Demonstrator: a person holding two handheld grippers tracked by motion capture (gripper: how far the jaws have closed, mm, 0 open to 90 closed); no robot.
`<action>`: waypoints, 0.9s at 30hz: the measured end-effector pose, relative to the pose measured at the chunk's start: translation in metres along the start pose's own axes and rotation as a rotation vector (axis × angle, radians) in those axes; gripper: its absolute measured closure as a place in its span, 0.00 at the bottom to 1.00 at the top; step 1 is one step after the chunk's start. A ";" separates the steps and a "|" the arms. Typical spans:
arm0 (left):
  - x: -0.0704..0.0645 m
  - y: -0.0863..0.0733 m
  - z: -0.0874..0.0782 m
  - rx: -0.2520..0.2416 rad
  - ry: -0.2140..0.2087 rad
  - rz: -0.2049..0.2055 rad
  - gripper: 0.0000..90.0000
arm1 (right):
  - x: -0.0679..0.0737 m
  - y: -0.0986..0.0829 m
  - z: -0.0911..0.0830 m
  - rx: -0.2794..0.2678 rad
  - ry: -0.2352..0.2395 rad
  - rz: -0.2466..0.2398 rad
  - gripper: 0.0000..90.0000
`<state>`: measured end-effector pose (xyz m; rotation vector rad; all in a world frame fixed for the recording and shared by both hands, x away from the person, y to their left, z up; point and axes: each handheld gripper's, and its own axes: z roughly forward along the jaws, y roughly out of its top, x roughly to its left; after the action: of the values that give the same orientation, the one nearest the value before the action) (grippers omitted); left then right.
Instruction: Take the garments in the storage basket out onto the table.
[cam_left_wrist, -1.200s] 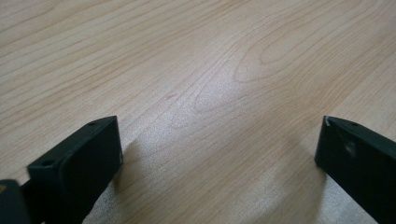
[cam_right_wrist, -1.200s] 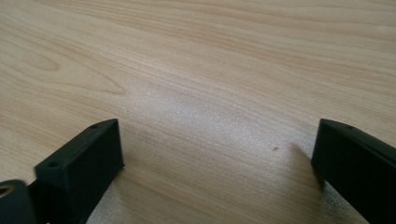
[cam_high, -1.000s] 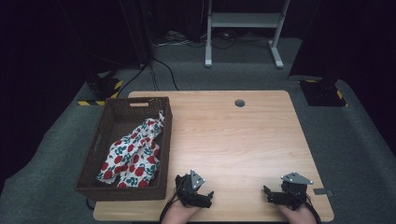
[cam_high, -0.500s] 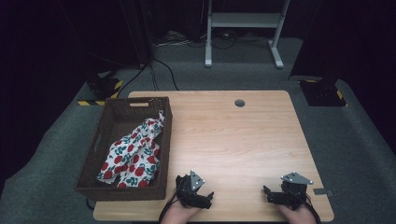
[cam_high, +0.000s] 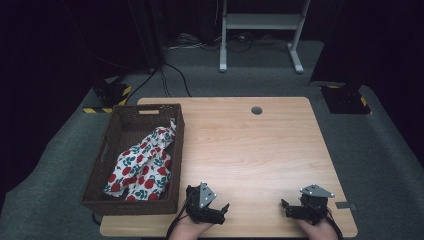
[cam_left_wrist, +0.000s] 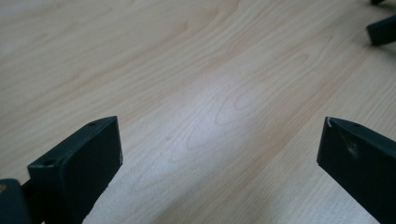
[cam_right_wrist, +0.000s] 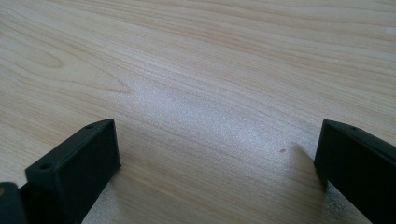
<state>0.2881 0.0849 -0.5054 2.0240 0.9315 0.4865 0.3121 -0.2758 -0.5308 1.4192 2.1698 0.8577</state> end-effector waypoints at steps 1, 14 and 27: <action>-0.001 0.002 -0.003 -0.017 -0.003 0.001 0.00 | 0.000 0.000 0.000 0.000 0.000 0.000 0.00; -0.011 0.021 -0.033 -0.159 -0.013 0.056 0.03 | 0.000 0.000 0.000 0.000 0.002 -0.002 0.00; -0.020 0.034 -0.058 -0.256 -0.018 0.094 0.03 | 0.000 0.000 0.000 -0.001 0.009 -0.011 0.00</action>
<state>0.2544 0.0876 -0.4445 1.8414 0.7259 0.6057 0.3120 -0.2754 -0.5308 1.4044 2.1816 0.8623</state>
